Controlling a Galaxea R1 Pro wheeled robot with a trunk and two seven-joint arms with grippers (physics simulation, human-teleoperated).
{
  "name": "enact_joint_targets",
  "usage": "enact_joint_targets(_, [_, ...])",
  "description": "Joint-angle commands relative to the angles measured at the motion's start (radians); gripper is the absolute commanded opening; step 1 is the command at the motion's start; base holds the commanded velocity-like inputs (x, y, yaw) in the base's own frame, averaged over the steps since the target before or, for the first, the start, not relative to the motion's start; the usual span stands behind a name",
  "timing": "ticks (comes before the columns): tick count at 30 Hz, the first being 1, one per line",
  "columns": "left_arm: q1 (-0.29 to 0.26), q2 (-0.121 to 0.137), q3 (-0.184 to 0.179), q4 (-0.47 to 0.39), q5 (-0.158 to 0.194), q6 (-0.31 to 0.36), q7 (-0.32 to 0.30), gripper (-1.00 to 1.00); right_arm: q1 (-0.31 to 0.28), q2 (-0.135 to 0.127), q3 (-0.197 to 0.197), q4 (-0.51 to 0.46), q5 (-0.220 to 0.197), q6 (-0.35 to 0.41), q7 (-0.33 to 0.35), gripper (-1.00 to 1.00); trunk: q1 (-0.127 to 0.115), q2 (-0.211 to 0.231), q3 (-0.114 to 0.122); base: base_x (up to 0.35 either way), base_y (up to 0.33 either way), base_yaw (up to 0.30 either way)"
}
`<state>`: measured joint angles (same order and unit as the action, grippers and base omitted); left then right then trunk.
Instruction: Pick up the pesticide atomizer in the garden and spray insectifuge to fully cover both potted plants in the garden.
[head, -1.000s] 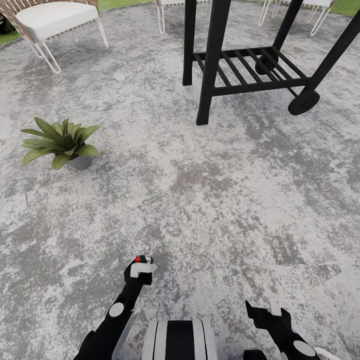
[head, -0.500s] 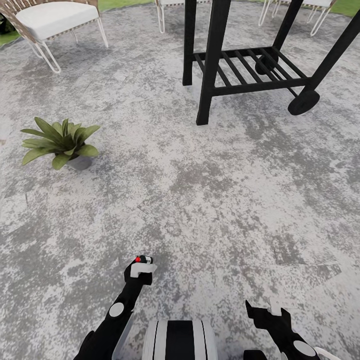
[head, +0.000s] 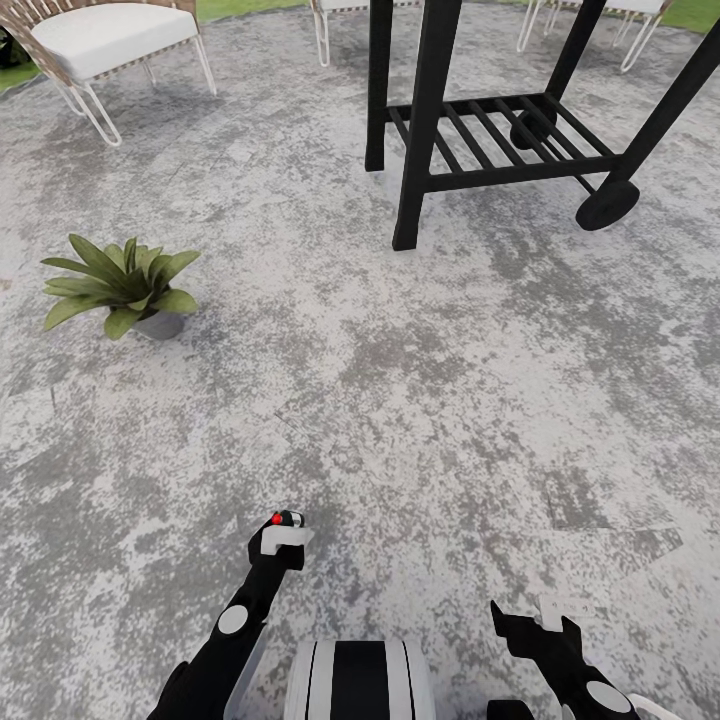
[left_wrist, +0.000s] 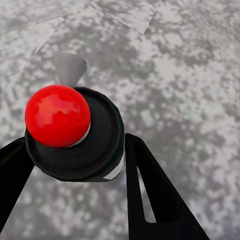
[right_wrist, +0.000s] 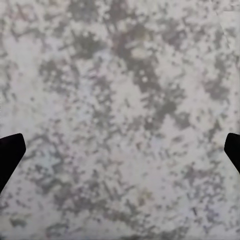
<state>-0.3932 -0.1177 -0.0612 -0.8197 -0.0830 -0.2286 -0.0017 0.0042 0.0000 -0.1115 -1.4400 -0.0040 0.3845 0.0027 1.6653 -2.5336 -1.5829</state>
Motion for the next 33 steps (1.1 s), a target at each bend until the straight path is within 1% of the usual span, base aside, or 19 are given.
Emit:
enact_joint_targets(1, [0.0,0.0,0.001,0.001,-0.009,-0.003,0.0,-1.0,0.0,0.0,0.0,-0.002,-0.001,0.005,0.0,1.0,0.0,0.0,0.0,0.0,0.0,0.0])
enact_joint_targets(9, [-0.001,0.0,0.001,-0.02,-0.009,-0.003,0.0,-1.0,0.0,0.0,0.0,-0.002,0.0,0.005,0.0,1.0,0.0,0.0,0.0,0.0,0.0,0.0])
enact_joint_targets(25, [0.0,0.0,0.001,-0.021,-0.007,-0.001,0.002,-1.0,0.0,0.0,0.0,-0.002,0.0,0.005,0.0,1.0,0.0,0.0,0.0,0.0,0.0,0.0])
enact_joint_targets(33, [-0.001,0.0,0.001,-0.021,-0.007,0.0,0.002,-1.0,0.0,0.0,0.0,-0.002,0.001,0.005,-0.001,1.0,-0.004,0.002,0.031,0.0,0.0,0.0])
